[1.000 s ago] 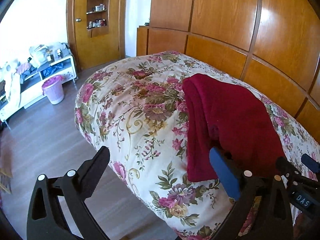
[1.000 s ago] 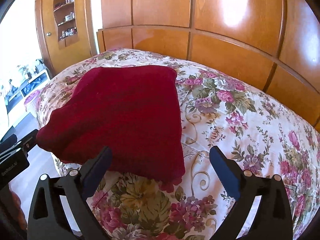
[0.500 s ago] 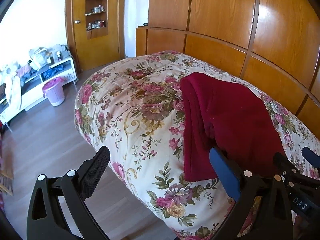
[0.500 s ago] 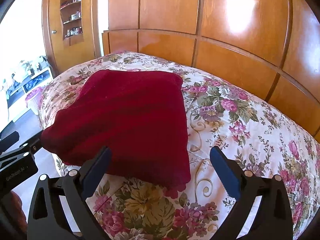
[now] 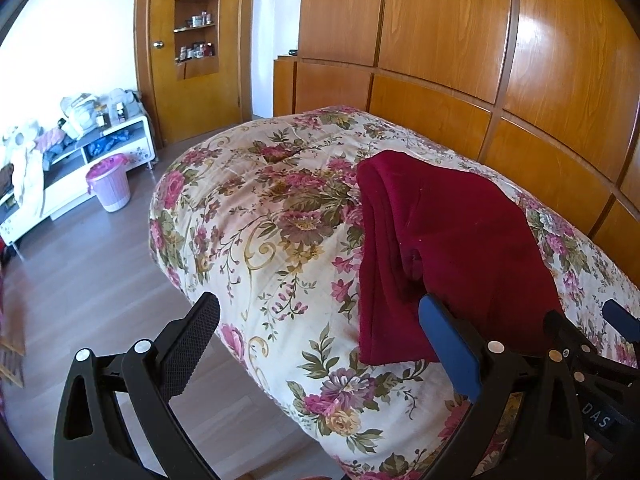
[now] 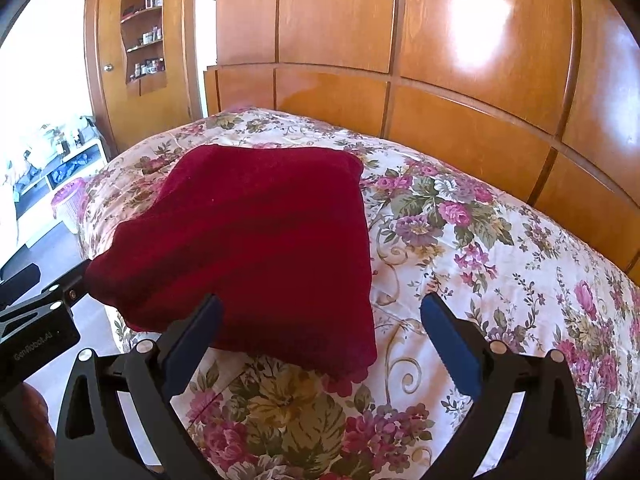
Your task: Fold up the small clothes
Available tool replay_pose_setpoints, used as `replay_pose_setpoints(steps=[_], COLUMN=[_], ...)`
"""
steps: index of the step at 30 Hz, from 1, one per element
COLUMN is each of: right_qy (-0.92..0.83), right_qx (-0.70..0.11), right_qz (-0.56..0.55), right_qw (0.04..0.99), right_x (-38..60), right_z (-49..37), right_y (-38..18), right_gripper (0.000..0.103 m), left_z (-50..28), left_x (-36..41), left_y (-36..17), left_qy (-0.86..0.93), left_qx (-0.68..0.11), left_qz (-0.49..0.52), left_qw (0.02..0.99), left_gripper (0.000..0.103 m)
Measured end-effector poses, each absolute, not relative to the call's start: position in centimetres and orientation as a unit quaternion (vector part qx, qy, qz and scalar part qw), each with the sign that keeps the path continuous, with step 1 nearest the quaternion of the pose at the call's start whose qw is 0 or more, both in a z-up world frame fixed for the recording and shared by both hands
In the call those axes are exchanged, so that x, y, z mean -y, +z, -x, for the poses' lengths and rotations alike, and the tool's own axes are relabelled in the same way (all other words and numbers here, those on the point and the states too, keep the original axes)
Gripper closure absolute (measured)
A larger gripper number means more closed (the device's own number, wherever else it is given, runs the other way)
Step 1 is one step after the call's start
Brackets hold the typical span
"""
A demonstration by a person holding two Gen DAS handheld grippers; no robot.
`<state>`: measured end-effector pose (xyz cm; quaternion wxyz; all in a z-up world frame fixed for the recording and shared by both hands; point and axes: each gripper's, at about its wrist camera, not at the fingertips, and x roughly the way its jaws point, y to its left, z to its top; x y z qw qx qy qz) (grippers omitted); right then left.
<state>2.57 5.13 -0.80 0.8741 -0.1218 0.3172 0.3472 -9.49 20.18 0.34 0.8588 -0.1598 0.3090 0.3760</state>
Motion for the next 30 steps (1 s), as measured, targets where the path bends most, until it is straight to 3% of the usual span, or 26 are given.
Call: replay_pose_setpoints(steps=[30], right_qy=[0.353], right_qx=[-0.321], right_qz=[0.123], right_qw=[0.870], right_x=[-5.5], right_z=[-2.4], right_y=[-1.0], right_gripper=[0.003], left_z=[9.7], left_x=[-19.3], left_y=[1.5], left_qy=[0.379], left_qx=[-0.293], left_qz=[0.149], left_qw=[0.865], left_gripper=[0.006])
